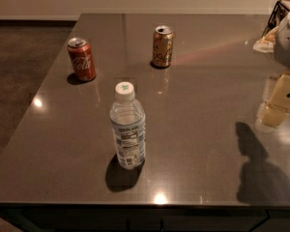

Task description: Knock blue plastic bottle over

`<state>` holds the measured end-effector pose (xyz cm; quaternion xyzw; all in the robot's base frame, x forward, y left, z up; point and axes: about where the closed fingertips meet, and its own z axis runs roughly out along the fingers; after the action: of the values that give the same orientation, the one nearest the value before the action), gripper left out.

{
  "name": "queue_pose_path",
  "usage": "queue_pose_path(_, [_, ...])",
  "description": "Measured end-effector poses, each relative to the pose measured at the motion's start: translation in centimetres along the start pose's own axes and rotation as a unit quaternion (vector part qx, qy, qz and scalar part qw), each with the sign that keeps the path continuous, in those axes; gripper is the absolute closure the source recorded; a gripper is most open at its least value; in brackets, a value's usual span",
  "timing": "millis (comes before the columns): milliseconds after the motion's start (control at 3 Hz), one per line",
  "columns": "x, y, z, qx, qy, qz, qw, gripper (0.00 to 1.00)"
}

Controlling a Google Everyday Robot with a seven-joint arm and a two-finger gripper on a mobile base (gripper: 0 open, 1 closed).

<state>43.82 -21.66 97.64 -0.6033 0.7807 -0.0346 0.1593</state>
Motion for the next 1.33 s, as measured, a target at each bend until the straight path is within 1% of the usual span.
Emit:
queue_pose_path(333, [0.0,0.0,0.0,0.000,0.000,0.000,1.0000,0.00])
queue_pose_path(667, [-1.2,-0.1,0.4,-0.009,-0.027,0.007,0.9996,0.00])
queue_pose_path(1000, [-3.5,0.5,1.1,-0.026,-0.082,0.011,0.9962,0.00])
queue_pose_path(1333, [-6.4,2.4,1.0,-0.046,-0.154,0.004,0.9871,0.00])
